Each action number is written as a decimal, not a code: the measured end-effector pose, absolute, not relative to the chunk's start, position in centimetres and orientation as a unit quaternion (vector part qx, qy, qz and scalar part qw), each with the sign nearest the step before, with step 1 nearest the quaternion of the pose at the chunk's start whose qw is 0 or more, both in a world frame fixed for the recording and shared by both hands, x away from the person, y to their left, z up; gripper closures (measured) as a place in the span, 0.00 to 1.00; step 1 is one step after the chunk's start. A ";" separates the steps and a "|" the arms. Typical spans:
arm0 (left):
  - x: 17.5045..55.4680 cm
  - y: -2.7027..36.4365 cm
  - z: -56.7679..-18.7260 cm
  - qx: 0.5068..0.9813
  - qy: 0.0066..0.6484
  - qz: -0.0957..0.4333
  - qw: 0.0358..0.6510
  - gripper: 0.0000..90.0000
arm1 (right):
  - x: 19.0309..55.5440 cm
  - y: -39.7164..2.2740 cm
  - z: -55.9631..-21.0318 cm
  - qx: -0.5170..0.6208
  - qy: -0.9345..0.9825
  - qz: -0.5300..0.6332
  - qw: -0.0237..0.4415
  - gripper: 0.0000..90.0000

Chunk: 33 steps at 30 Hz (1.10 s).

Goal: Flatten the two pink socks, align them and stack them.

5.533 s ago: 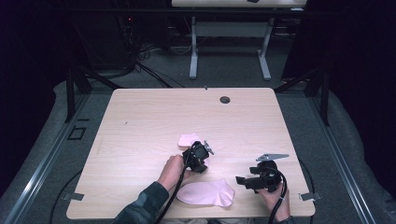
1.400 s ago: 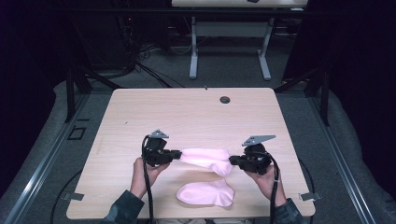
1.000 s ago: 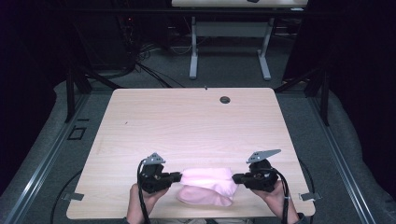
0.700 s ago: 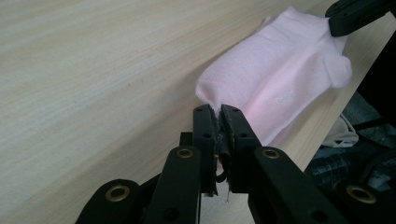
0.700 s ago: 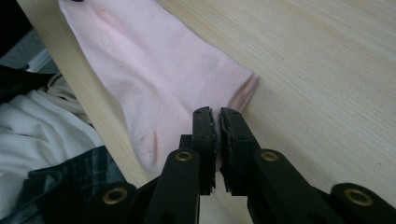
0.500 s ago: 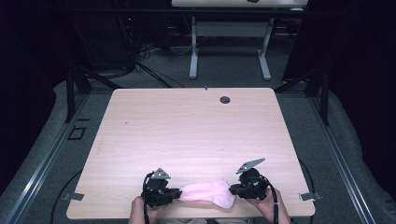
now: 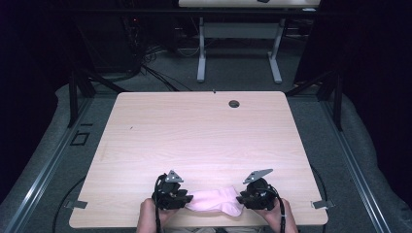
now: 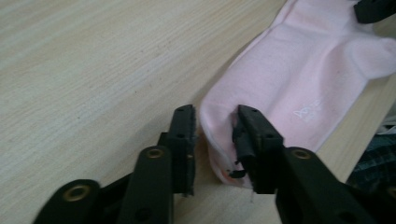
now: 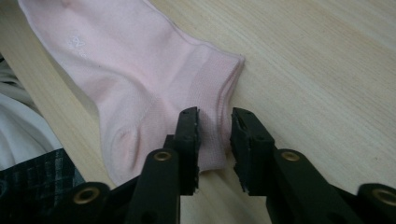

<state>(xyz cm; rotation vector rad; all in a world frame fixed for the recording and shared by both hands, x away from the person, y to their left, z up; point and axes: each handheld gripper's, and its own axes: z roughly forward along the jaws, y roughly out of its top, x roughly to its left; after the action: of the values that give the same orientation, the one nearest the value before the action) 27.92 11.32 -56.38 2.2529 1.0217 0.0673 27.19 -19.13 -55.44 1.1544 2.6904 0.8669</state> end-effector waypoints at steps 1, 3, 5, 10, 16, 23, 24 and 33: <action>27.9 11.3 -56.5 0.862 0.387 0.027 0.326 0.85 | 27.1 -19.0 -55.6 0.377 0.881 0.282 0.048 0.85; 27.9 11.3 -56.7 0.862 0.386 0.028 0.327 0.92 | 27.0 -18.9 -55.7 0.376 0.882 0.279 0.054 0.89; 27.7 11.3 -56.7 0.862 0.387 0.032 0.326 0.94 | 27.1 -18.9 -55.7 0.372 0.884 0.278 0.056 0.92; 27.2 11.3 -56.7 0.862 0.387 0.040 0.325 0.94 | 27.6 -18.6 -55.7 0.375 0.881 0.279 0.071 0.93; 27.3 11.7 -56.5 0.847 0.407 0.055 0.338 0.69 | 28.1 -18.7 -55.8 0.373 0.881 0.283 0.065 0.85; 27.4 13.4 -54.6 0.828 0.416 0.096 0.364 0.25 | 27.4 -21.1 -53.9 0.388 0.846 0.358 0.081 0.45; 27.5 13.7 -54.4 0.826 0.418 0.108 0.362 0.22 | 27.4 -21.5 -53.6 0.391 0.841 0.363 0.092 0.37; 27.9 18.0 -53.0 0.806 0.451 0.164 0.346 0.00 | 27.2 -25.2 -52.4 0.436 0.809 0.366 0.146 0.00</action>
<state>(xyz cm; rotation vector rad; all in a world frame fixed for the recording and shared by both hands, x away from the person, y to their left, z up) 27.87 17.98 -53.01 2.0928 1.1712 0.4269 27.17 -25.24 -52.38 1.2546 2.3295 1.0550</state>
